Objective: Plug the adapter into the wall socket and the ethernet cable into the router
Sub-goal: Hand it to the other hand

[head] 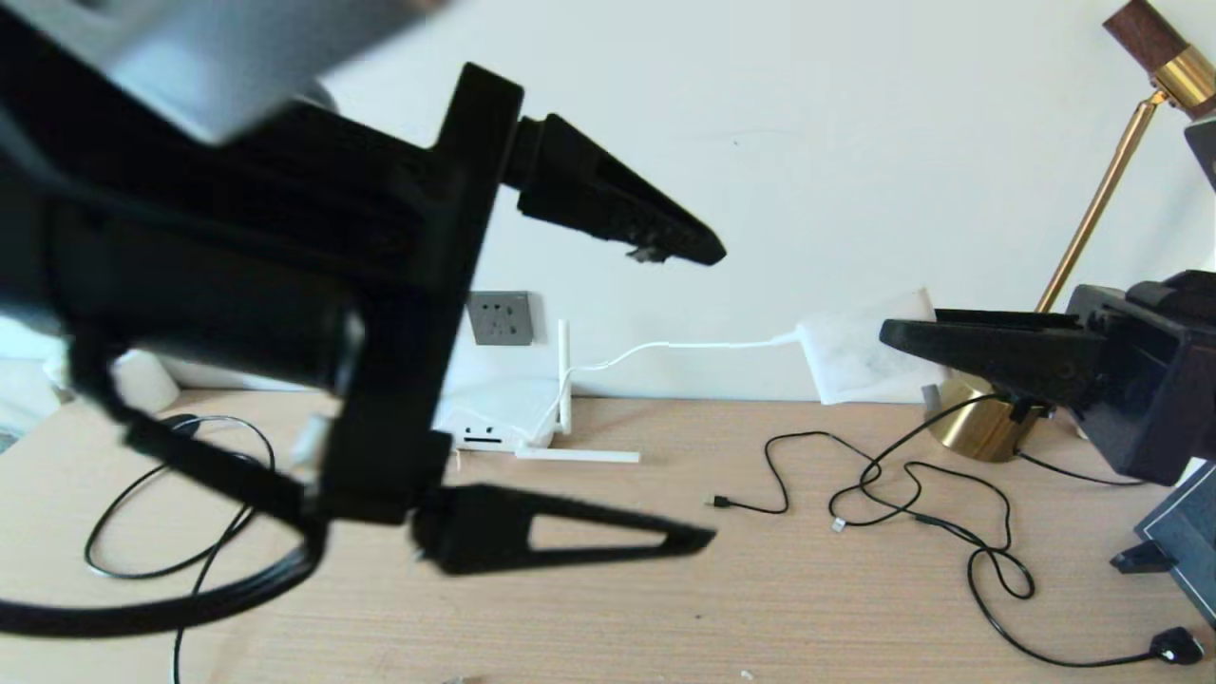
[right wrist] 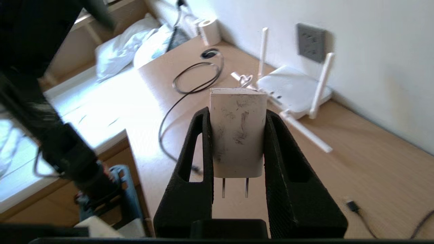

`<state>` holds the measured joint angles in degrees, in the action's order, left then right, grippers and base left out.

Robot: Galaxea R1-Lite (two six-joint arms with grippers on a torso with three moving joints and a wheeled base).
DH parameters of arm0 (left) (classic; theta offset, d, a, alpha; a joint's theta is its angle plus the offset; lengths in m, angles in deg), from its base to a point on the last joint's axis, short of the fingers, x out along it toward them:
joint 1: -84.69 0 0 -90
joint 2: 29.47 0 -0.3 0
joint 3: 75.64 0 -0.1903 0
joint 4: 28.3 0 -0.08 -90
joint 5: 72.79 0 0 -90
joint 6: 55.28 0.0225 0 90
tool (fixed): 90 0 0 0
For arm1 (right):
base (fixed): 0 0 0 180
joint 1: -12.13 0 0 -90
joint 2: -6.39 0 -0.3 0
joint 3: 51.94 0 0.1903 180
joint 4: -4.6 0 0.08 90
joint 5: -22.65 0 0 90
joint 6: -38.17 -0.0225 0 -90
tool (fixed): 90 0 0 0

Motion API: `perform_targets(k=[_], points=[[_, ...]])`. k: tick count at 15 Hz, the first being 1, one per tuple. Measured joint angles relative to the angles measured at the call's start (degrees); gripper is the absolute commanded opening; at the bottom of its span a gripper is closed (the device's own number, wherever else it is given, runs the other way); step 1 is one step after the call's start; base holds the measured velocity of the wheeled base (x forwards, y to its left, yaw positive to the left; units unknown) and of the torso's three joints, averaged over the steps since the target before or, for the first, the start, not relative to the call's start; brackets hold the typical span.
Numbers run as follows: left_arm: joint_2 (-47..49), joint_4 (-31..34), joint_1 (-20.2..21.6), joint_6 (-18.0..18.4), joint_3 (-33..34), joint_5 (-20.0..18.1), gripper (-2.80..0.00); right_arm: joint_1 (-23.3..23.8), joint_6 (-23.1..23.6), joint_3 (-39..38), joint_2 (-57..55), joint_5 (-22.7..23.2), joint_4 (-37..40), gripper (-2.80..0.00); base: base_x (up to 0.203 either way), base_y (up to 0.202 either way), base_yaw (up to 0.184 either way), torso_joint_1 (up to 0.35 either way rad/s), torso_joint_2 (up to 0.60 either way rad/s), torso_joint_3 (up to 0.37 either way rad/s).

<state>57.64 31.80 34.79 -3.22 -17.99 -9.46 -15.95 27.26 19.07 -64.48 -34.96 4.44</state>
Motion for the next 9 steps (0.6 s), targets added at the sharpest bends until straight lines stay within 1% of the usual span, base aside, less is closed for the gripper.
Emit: perform_targets(k=[1,2,3,4,6,7,9], points=[[0.5,7.0,0.8,-2.2,-2.5,-3.8,0.00,-0.9,0.0,-0.4,0.3,0.3,0.0,-2.80,0.000,0.000,0.000,0.000,0.00,0.000],[1.4,12.4,1.5,-3.7,-4.3,-6.9,0.00,-2.1,0.0,-0.5,0.4,0.4,0.0,-2.80,0.000,0.000,0.000,0.000,0.00,0.000],[2.7,15.8,1.9,-4.2,-6.0,-8.8,0.00,-3.5,0.0,-0.5,0.4,0.3,0.0,-2.80,0.000,0.000,0.000,0.000,0.00,0.000],[4.5,17.4,2.2,-4.6,-8.1,-10.0,0.00,-4.7,0.1,-0.3,0.2,0.3,0.1,-2.80,0.000,0.000,0.000,0.000,0.00,0.000],[7.9,17.8,2.5,-5.2,-11.2,-12.5,0.00,-6.1,0.3,-0.2,-0.1,0.2,0.0,-2.80,0.000,0.000,0.000,0.000,0.00,0.000],[9.2,17.7,2.5,-5.3,-11.8,-13.0,0.00,-6.6,0.7,-0.6,-0.2,0.2,0.0,-2.80,0.000,0.000,0.000,0.000,0.00,0.000],[10.9,16.3,2.5,-5.3,-12.2,-12.7,0.00,-6.9,1.8,-1.6,-0.4,0.2,-0.1,-2.80,0.000,0.000,0.000,0.000,0.00,0.000]])
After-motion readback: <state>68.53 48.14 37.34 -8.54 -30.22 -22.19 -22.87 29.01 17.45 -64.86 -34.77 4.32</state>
